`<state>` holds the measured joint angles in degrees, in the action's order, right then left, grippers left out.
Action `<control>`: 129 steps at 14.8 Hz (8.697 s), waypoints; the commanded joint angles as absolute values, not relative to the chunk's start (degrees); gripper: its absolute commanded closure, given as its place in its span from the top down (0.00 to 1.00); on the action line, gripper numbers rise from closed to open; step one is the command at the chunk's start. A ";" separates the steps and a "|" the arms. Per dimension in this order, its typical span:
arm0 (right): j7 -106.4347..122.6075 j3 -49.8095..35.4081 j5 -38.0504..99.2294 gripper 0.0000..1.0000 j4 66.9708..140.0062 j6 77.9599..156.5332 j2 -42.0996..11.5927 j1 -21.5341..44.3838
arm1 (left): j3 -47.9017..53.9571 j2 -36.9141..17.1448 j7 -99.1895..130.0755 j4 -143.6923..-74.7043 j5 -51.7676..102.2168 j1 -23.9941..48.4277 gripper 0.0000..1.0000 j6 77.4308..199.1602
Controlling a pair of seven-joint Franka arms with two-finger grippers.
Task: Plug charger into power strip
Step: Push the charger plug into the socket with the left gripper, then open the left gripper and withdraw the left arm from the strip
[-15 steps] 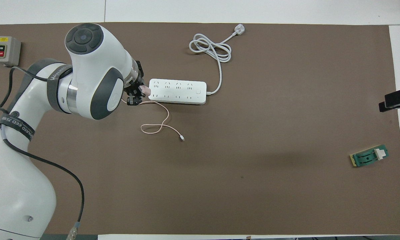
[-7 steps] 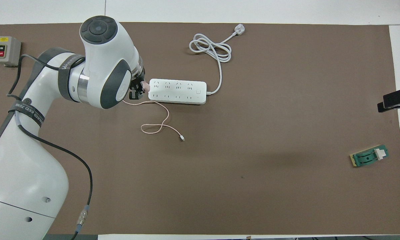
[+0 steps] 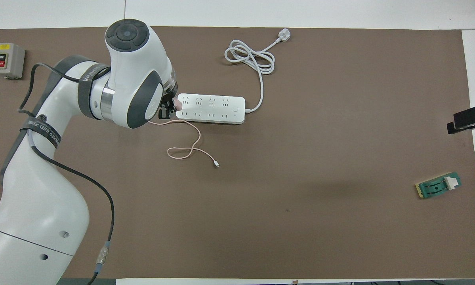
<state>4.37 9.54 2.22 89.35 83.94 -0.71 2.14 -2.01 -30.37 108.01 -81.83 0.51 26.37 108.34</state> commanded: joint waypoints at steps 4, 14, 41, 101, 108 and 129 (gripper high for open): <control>4.83 9.23 1.32 1.00 90.26 83.58 0.09 2.11 | -2.64 -31.73 109.42 -79.80 -1.58 28.03 0.00 106.70; 4.92 9.23 1.32 1.00 90.26 83.58 0.09 2.11 | -2.64 -32.26 110.48 -79.98 -3.60 28.30 0.00 106.96; 4.75 9.14 1.32 1.00 90.26 83.85 0.09 2.20 | -2.64 -33.84 111.18 -80.42 -4.48 29.53 0.00 110.65; 4.92 9.14 1.49 1.00 90.17 83.93 -0.18 2.20 | -2.37 -23.74 107.06 -90.45 -5.02 28.21 0.74 113.92; 5.19 9.49 1.41 1.00 90.26 84.29 -0.09 2.99 | -2.46 -23.12 104.16 -84.29 -0.80 26.28 0.97 105.56; 4.75 9.23 1.41 1.00 90.18 83.58 1.05 2.72 | -2.99 -5.89 11.00 -84.29 -0.62 10.46 1.00 93.87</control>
<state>4.37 9.51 2.22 89.40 83.94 0.10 3.10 -3.30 -7.41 15.00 -83.53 -0.93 11.49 95.45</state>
